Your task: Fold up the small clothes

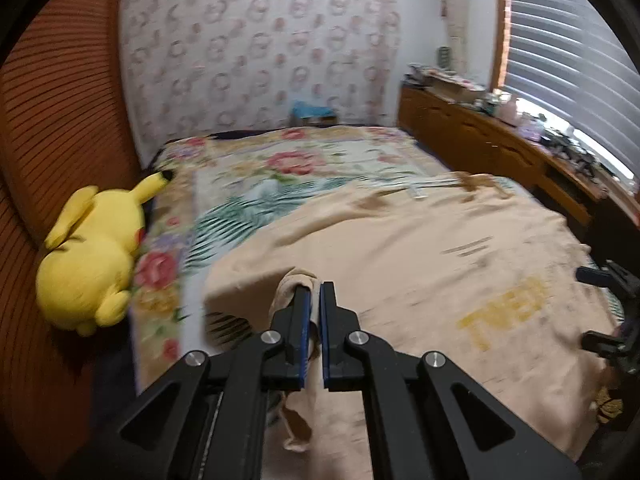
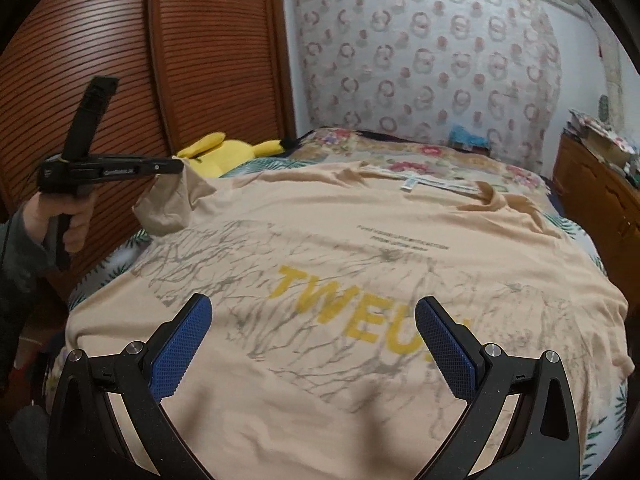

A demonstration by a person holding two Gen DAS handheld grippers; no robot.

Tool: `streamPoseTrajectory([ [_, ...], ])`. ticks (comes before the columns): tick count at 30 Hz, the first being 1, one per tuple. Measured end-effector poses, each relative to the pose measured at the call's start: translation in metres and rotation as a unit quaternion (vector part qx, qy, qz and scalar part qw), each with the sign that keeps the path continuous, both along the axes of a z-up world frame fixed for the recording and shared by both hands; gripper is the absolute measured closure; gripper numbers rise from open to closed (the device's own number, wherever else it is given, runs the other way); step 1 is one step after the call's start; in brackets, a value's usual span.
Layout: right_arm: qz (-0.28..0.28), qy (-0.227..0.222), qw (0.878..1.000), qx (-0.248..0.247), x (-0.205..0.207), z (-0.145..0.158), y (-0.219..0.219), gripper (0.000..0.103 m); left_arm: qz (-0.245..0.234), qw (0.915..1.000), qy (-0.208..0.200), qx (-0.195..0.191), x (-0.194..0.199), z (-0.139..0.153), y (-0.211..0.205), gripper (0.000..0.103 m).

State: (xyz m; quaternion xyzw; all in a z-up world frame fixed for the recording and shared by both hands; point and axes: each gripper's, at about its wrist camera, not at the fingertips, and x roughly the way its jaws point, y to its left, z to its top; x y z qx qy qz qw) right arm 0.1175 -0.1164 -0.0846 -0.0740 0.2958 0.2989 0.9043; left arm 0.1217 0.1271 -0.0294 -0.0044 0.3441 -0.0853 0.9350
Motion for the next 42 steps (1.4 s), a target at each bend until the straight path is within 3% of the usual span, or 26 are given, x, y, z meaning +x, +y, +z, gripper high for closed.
streamPoseTrajectory([
  [9, -0.038, 0.002, 0.999, 0.018, 0.01, 0.003, -0.033, 0.0, -0.061, 0.998, -0.001, 0.016, 0.0, 0.015, -0.071, 0.098],
  [13, -0.045, 0.005, 0.999, 0.021, 0.011, 0.001, -0.04, 0.0, -0.051, 0.9984, -0.005, 0.025, -0.007, 0.016, -0.071, 0.091],
  [15, -0.046, 0.005, 0.999, 0.02, 0.011, 0.001, -0.041, 0.0, -0.045, 0.9985, -0.008, 0.029, -0.012, 0.015, -0.067, 0.078],
  [17, -0.046, 0.005, 0.999, 0.02, 0.012, 0.001, -0.042, 0.0, -0.039, 0.9987, -0.009, 0.031, -0.017, 0.013, -0.062, 0.074],
  [25, -0.037, 0.006, 0.999, 0.007, 0.017, 0.0, -0.037, 0.0, 0.007, 0.9985, 0.034, 0.041, -0.02, -0.029, -0.028, 0.055],
  [27, -0.028, 0.007, 1.0, -0.001, 0.02, 0.0, -0.032, 0.003, 0.02, 0.9978, 0.049, 0.04, -0.018, -0.043, -0.018, 0.051],
  [33, 0.019, 0.013, 1.0, -0.015, 0.029, 0.005, -0.006, 0.014, 0.047, 0.9947, 0.085, 0.034, -0.014, -0.075, 0.004, 0.049],
  [42, 0.113, 0.037, 0.992, -0.037, 0.048, -0.002, 0.054, 0.04, 0.054, 0.9943, 0.089, 0.021, -0.014, -0.083, 0.01, 0.047],
])
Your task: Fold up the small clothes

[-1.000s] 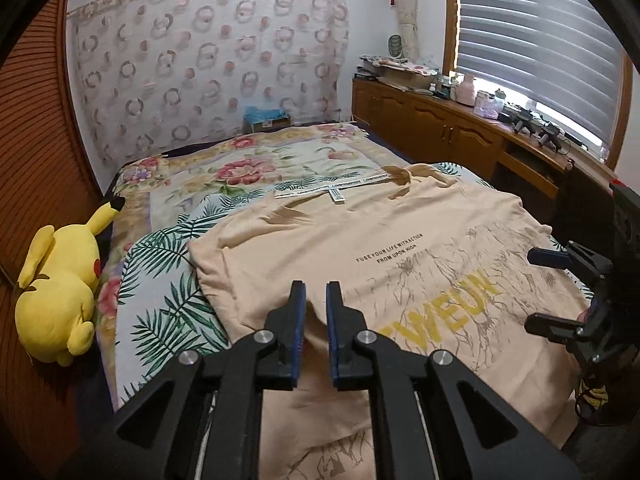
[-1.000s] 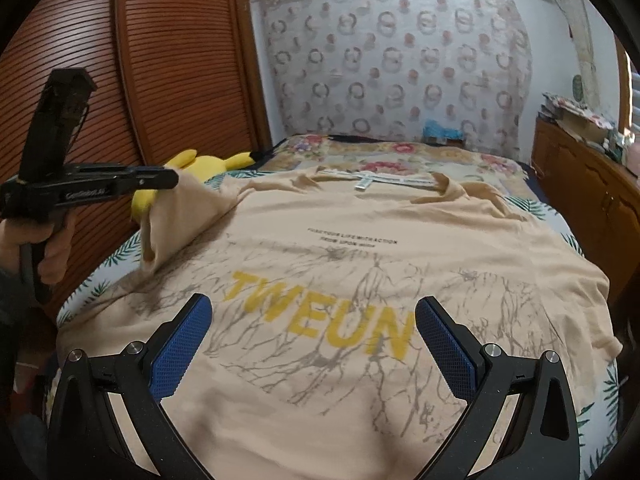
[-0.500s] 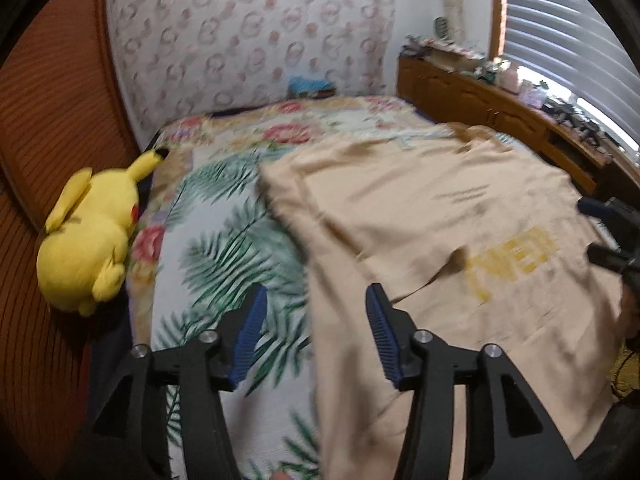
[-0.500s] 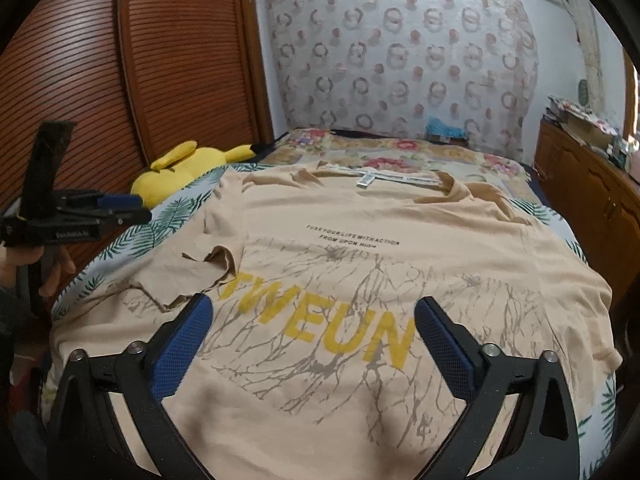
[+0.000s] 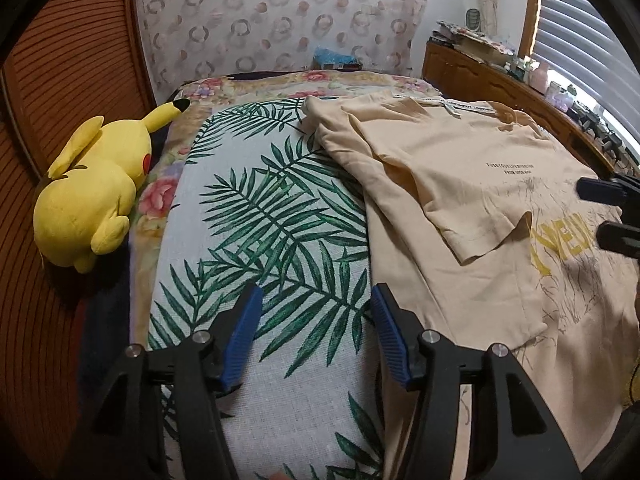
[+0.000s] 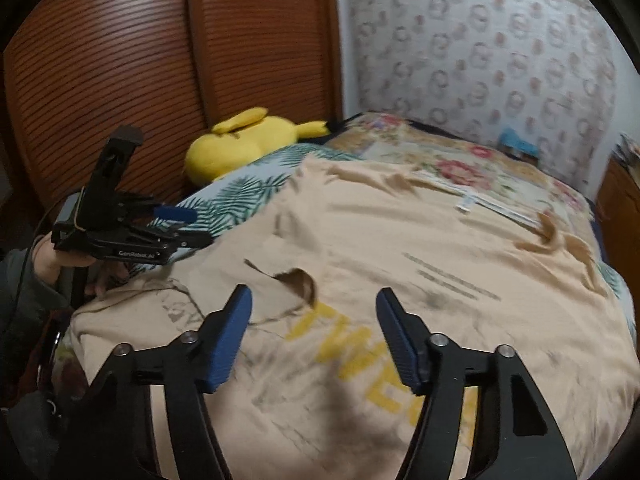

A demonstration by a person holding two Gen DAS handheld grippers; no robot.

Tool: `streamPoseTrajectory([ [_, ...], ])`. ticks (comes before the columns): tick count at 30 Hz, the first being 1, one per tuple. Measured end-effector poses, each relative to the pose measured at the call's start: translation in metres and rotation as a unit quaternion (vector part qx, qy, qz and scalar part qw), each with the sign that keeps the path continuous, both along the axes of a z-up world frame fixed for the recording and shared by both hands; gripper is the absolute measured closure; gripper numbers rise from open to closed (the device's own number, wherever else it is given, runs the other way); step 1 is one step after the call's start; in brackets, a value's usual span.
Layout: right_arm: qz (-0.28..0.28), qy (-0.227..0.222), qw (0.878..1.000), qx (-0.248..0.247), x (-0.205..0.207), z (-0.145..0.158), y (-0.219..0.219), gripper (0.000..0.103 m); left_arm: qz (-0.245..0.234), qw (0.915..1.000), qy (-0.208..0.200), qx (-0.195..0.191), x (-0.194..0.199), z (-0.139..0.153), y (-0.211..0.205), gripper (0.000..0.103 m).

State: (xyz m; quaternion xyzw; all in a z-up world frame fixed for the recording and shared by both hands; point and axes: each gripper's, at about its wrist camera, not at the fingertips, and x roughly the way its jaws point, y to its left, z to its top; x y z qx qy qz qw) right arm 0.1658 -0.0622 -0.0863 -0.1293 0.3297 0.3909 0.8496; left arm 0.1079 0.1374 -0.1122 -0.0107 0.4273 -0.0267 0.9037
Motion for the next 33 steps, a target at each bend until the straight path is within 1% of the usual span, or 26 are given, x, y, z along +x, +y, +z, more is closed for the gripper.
streamPoseTrajectory([
  [1, 0.009, 0.007, 1.0, -0.001, 0.003, -0.003, 0.007, 0.043, 0.0, 1.0, 0.0, 0.0, 0.0, 0.0, 0.0, 0.047],
  [2, 0.015, 0.011, 1.0, -0.002, 0.004, -0.005, 0.012, 0.046, 0.001, 1.0, 0.0, 0.0, 0.0, 0.0, 0.0, 0.045],
  [3, 0.022, 0.016, 1.0, -0.002, 0.007, -0.007, 0.017, 0.048, 0.004, 1.0, 0.001, -0.001, -0.001, 0.0, 0.0, 0.043],
  [5, 0.036, 0.027, 0.999, -0.004, 0.013, -0.012, 0.03, 0.055, 0.005, 1.0, 0.002, -0.003, 0.001, -0.001, 0.003, 0.042],
  [8, 0.053, 0.043, 0.998, -0.007, 0.022, -0.021, 0.048, 0.061, 0.005, 1.0, 0.002, -0.002, 0.001, -0.001, 0.004, 0.041],
  [12, 0.076, 0.053, 0.995, -0.026, 0.028, -0.03, 0.073, 0.062, 0.006, 1.0, 0.002, -0.002, 0.001, -0.001, 0.003, 0.04],
  [16, 0.082, 0.061, 0.993, -0.053, 0.036, -0.041, 0.092, 0.063, 0.008, 1.0, 0.003, -0.002, 0.002, -0.001, 0.005, 0.038],
  [18, 0.082, 0.059, 0.993, -0.067, 0.039, -0.047, 0.097, 0.063, 0.01, 0.9999, 0.003, -0.003, 0.003, -0.001, 0.006, 0.036],
  [21, 0.085, 0.04, 0.992, -0.079, 0.037, -0.05, 0.101, 0.064, 0.01, 0.9999, 0.003, -0.002, 0.003, -0.001, 0.007, 0.036],
  [24, 0.084, 0.015, 0.992, -0.096, 0.034, -0.052, 0.103, 0.078, 0.01, 0.9999, 0.003, -0.003, 0.003, -0.001, 0.006, 0.036],
  [25, 0.084, 0.015, 0.992, -0.095, 0.035, -0.052, 0.103, 0.091, 0.01, 0.9999, 0.003, -0.002, 0.003, -0.001, 0.006, 0.036],
  [26, 0.08, 0.013, 0.992, -0.098, 0.036, -0.051, 0.102, 0.097, 0.009, 0.9999, 0.003, -0.003, 0.003, -0.001, 0.006, 0.035],
  [28, 0.076, 0.016, 0.993, -0.094, 0.039, -0.051, 0.099, 0.101, 0.009, 0.9999, 0.003, -0.003, 0.003, -0.002, 0.007, 0.035],
  [33, 0.029, 0.009, 0.998, -0.061, 0.055, -0.035, 0.078, 0.101, 0.01, 0.9999, 0.003, -0.002, 0.003, -0.001, 0.006, 0.034],
])
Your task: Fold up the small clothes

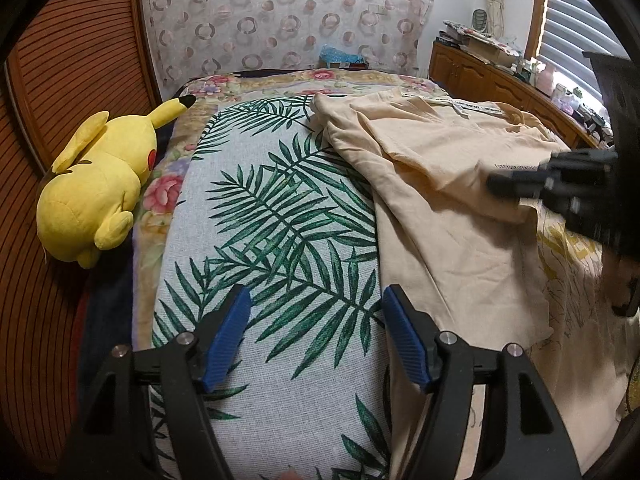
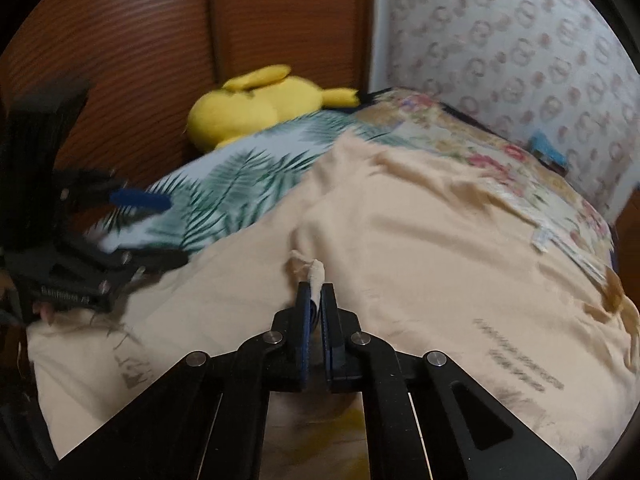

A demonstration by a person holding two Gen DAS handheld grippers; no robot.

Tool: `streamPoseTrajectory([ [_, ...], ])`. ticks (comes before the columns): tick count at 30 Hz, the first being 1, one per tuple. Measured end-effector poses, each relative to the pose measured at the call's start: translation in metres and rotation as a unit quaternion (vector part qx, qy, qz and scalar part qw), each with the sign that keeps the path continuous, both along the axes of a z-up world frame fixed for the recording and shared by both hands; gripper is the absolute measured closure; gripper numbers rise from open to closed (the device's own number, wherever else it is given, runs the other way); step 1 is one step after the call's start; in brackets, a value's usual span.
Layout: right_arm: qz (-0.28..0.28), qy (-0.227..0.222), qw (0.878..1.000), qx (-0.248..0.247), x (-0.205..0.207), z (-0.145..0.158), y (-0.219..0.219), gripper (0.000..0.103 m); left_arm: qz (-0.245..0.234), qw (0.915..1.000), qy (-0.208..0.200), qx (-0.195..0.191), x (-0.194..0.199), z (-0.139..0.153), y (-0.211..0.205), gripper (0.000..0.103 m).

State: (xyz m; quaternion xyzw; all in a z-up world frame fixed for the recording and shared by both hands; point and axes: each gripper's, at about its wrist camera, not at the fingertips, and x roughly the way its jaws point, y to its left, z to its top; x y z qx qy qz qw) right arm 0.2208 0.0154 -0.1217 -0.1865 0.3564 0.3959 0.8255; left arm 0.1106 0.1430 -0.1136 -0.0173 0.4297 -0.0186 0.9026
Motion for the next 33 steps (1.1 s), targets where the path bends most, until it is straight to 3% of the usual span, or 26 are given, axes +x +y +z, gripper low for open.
streamPoseTrajectory([
  [12, -0.134, 0.017, 0.991, 0.009, 0.045, 0.02, -0.066, 0.1, 0.002, 1.0, 0.001, 0.0, 0.0, -0.001, 0.004, 0.031],
  [16, -0.144, 0.003, 0.99, 0.006, 0.036, 0.024, -0.077, 0.073, 0.002, 1.0, 0.001, 0.0, 0.0, -0.001, 0.005, 0.031],
  [19, -0.139, 0.001, 0.99, 0.014, 0.024, 0.028, -0.091, 0.061, 0.004, 1.0, 0.0, 0.0, 0.0, -0.001, 0.006, 0.031],
  [23, -0.14, -0.005, 0.99, 0.024, 0.007, 0.034, -0.118, 0.06, 0.014, 0.9997, -0.015, 0.015, -0.004, 0.003, 0.004, 0.031],
  [33, -0.2, -0.031, 0.978, 0.042, -0.03, 0.054, -0.218, 0.059, -0.001, 0.9963, -0.085, 0.003, -0.027, 0.046, -0.037, 0.031],
])
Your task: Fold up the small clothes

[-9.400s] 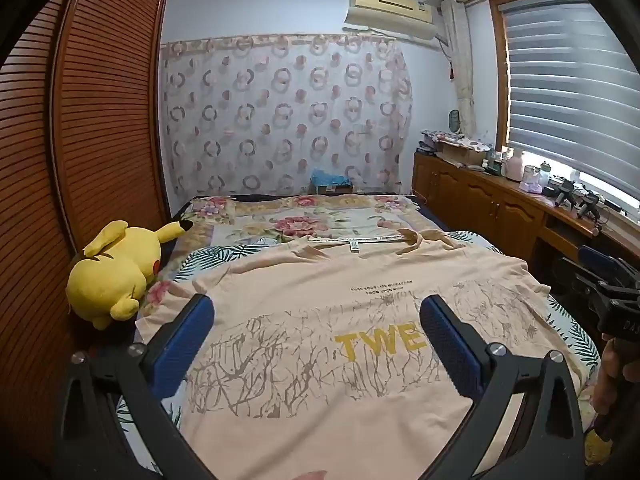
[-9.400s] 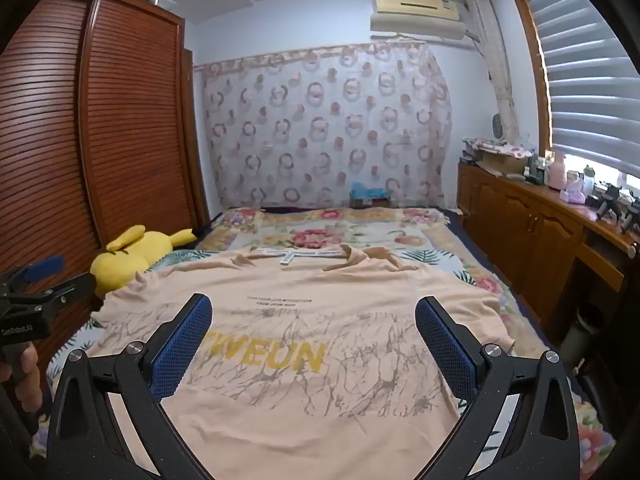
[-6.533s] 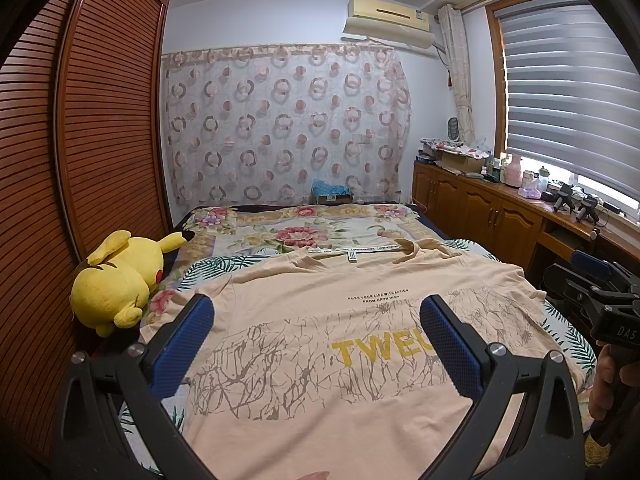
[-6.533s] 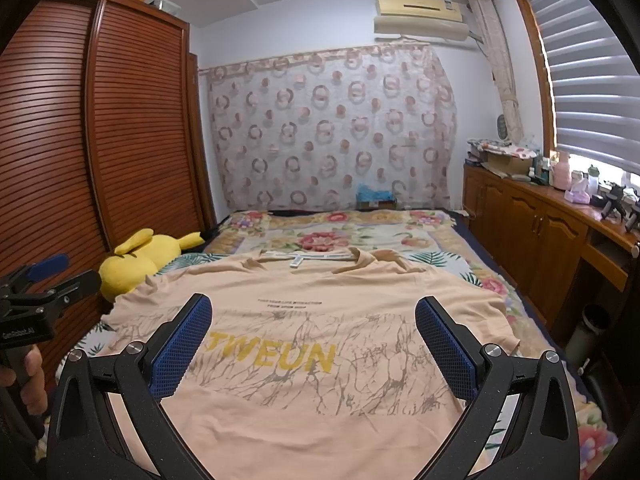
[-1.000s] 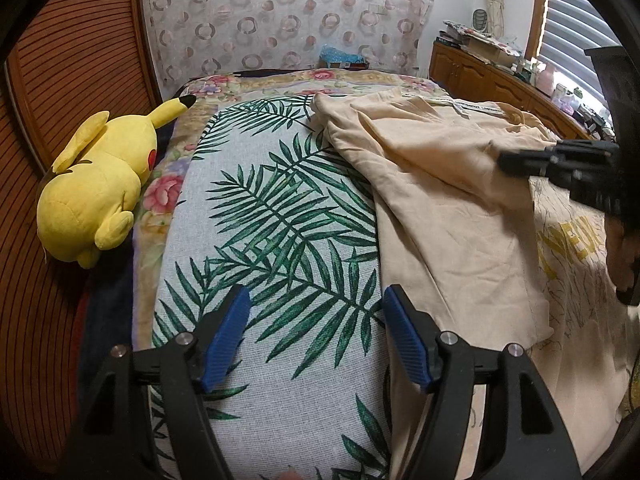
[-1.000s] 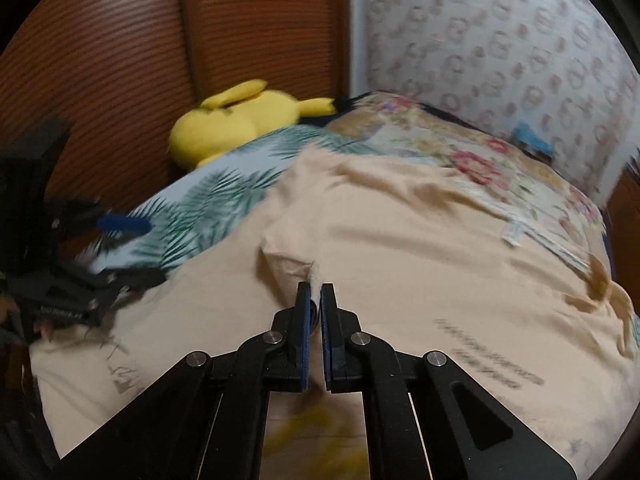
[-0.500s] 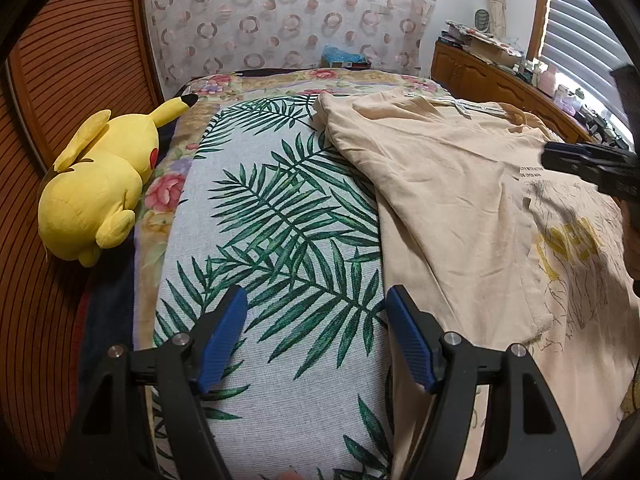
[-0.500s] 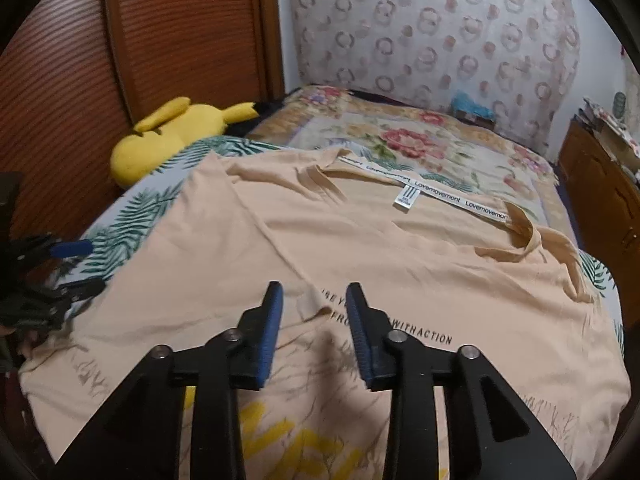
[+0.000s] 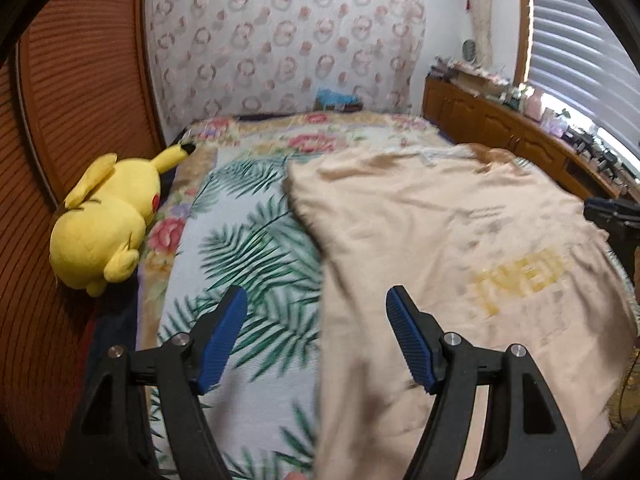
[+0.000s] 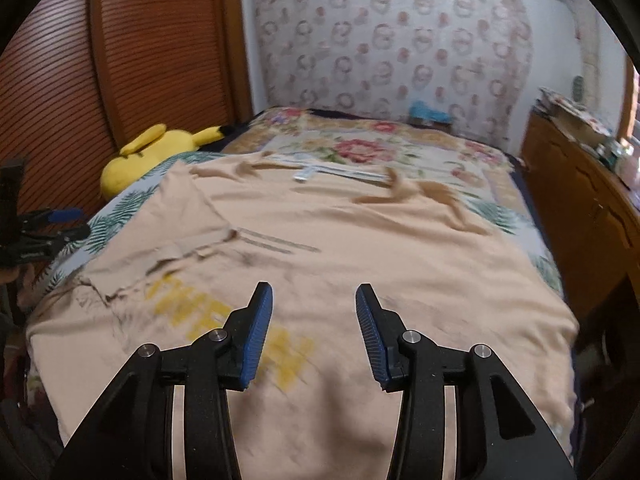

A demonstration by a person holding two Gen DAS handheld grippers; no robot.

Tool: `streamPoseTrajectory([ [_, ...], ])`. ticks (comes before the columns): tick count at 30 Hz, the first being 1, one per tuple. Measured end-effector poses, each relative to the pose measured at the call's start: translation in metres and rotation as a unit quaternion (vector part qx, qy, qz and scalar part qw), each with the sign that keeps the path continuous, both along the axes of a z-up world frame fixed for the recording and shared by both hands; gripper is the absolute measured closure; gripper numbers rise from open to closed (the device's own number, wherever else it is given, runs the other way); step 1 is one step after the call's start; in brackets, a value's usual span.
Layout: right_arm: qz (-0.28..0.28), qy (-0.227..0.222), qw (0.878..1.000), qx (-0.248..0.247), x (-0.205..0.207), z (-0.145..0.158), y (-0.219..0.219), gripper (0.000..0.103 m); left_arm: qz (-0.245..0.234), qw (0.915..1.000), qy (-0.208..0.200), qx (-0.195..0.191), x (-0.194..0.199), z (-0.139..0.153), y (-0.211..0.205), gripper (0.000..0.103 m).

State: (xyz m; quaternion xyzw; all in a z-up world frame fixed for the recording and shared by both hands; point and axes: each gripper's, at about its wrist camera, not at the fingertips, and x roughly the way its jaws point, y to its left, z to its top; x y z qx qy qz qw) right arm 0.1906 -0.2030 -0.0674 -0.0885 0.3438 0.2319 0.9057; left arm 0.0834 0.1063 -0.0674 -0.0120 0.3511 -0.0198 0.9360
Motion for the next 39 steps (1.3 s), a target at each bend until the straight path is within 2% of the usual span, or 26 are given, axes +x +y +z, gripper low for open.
streamPoseTrajectory([
  [6, -0.049, -0.015, 0.999, -0.011, -0.019, 0.003, -0.055, 0.058, -0.024, 0.9993, -0.023, -0.014, -0.007, 0.01, -0.035, 0.031],
  [10, -0.076, -0.02, 0.997, -0.023, -0.026, 0.0, -0.089, 0.052, -0.044, 0.9985, -0.027, -0.019, -0.009, 0.011, -0.056, 0.031],
  [15, -0.115, -0.009, 0.993, -0.032, -0.027, -0.008, -0.126, 0.051, -0.062, 0.9971, -0.032, -0.032, -0.015, 0.013, -0.079, 0.031],
  [22, -0.156, 0.017, 0.987, -0.033, -0.021, -0.023, -0.173, 0.051, -0.081, 0.9959, -0.029, -0.029, -0.018, 0.013, -0.1, 0.031],
  [27, -0.166, 0.042, 0.985, -0.02, -0.011, -0.033, -0.185, 0.051, -0.094, 0.9949, -0.026, -0.029, -0.02, 0.011, -0.112, 0.031],
  [32, -0.167, 0.065, 0.983, -0.036, -0.001, -0.044, -0.187, 0.051, -0.1, 0.9944, -0.016, -0.03, -0.019, 0.003, -0.118, 0.031],
  [36, -0.165, 0.074, 0.983, -0.026, 0.003, -0.049, -0.19, 0.051, -0.102, 0.9942, -0.01, -0.032, -0.02, -0.001, -0.122, 0.031],
  [37, -0.164, 0.072, 0.984, -0.023, 0.004, -0.049, -0.192, 0.056, -0.103, 0.9942, -0.009, -0.032, -0.021, -0.002, -0.123, 0.031],
  [38, -0.164, 0.064, 0.984, -0.026, 0.004, -0.048, -0.192, 0.067, -0.103, 0.9941, -0.008, -0.031, -0.021, -0.002, -0.123, 0.031],
  [39, -0.164, 0.054, 0.984, -0.036, 0.002, -0.047, -0.191, 0.072, -0.104, 0.994, -0.008, -0.031, -0.021, -0.003, -0.124, 0.031],
])
